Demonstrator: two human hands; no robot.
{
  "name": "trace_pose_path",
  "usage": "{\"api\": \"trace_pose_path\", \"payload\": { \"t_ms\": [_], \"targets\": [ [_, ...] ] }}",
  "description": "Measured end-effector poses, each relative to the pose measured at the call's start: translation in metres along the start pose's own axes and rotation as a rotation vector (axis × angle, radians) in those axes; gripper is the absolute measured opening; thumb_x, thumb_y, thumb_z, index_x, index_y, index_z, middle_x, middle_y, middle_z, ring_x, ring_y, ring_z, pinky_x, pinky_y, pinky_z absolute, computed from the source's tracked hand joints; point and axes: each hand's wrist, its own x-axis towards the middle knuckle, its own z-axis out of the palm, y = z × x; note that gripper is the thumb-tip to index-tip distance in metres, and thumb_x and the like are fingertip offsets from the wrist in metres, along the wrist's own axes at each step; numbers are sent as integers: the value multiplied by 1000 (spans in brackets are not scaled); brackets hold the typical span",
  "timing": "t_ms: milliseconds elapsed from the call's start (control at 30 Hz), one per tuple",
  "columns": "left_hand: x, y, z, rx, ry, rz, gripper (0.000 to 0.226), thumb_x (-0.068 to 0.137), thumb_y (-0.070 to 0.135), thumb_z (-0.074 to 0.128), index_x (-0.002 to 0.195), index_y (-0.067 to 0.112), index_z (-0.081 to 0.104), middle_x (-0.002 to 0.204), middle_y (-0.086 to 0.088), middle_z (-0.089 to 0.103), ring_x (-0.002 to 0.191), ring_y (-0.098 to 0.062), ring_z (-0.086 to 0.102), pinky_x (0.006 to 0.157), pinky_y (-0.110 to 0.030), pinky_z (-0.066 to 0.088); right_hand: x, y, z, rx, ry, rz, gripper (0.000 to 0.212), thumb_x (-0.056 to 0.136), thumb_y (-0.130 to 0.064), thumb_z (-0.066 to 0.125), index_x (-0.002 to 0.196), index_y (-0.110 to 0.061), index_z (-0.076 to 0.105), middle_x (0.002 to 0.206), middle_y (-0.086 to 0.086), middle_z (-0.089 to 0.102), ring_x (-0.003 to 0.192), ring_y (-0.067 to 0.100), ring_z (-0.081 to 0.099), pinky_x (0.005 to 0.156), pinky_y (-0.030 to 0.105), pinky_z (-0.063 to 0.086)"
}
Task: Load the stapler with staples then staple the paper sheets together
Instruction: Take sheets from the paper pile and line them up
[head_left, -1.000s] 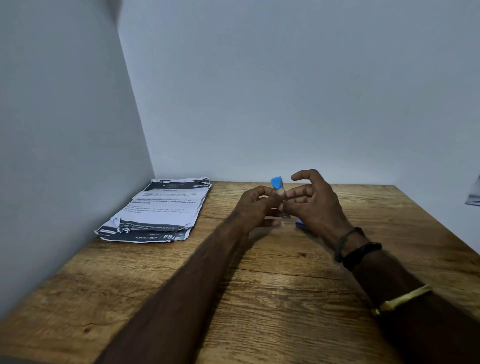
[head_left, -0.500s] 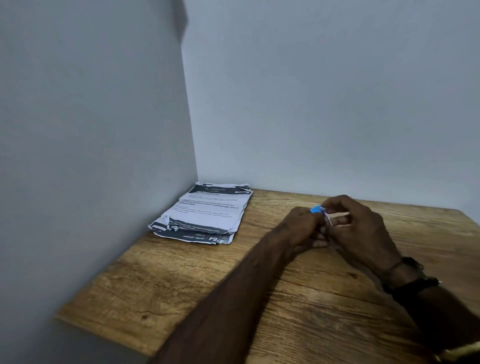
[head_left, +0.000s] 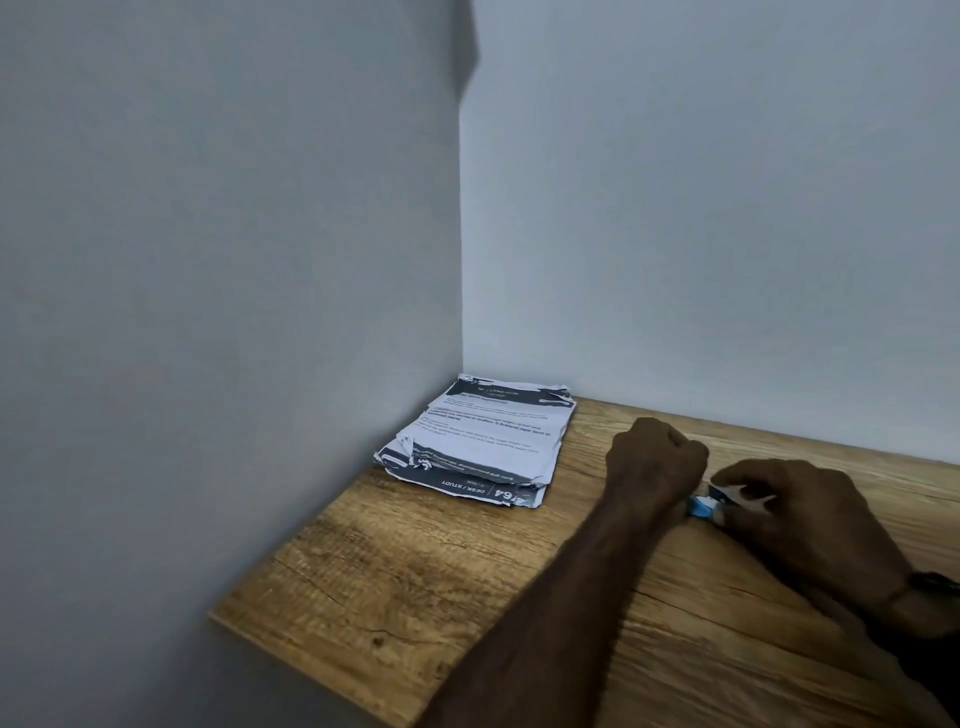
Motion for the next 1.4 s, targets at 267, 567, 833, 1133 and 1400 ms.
{"api": "trace_pose_path", "payload": {
  "t_ms": [267,567,833,1133,1400],
  "targets": [
    [23,-9,-34,-65,182,-47,21,82,14,54,66,5,62,73,-19,66,93,-38,69,75,-36,54,52,-66,32,283,70,-22,7,83,-13,73,77,-13,77,77,6,76,78,26,70,76,42,55],
    [49,-35,-65,-138,406,-159,24,88,21,54,95,11,75,105,-10,75,105,-31,66,91,-34,52,106,-105,96,309,-5,228,11,81,-15,65,79,-19,75,91,9,75,92,32,68,67,25,46],
    [58,-53,-68,-220,431,-296,27,86,21,58,104,11,74,114,-8,73,112,-31,64,99,-37,50,136,-118,121,265,-86,406,35,92,-29,51,116,-10,67,127,18,66,117,38,64,91,36,50],
    [62,-56,-68,-249,452,-324,30,84,28,61,105,12,74,108,-9,74,106,-30,66,88,-32,51,147,-127,128,541,-63,512,31,96,-26,55,119,-11,70,126,15,69,117,37,64,90,33,50],
    [57,-48,-71,-266,595,-263,27,88,23,57,109,15,72,115,-5,72,109,-29,62,82,-26,39,139,-129,131,646,-17,460,17,88,-13,64,96,-10,78,110,13,75,109,36,66,85,29,50]
  ]
}}
